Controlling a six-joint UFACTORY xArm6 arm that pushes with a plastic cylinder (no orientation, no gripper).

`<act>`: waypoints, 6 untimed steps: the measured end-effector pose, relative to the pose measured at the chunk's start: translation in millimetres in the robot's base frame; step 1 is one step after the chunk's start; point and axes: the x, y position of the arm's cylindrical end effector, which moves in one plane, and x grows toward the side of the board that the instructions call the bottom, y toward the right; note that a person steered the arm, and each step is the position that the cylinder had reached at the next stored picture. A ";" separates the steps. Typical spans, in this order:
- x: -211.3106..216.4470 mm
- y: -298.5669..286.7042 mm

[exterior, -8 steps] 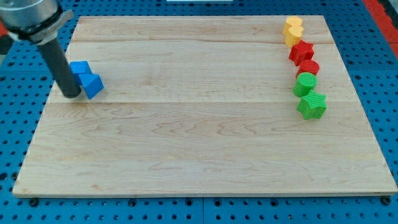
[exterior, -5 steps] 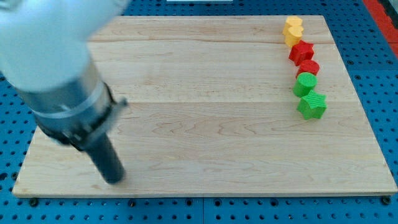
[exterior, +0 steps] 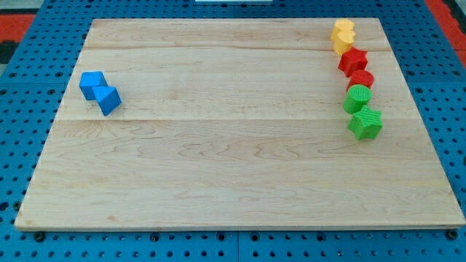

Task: Push the yellow hexagon to the blue triangle

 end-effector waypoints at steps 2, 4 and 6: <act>-50.1 -0.1; -190.5 -10.2; -318.8 -70.6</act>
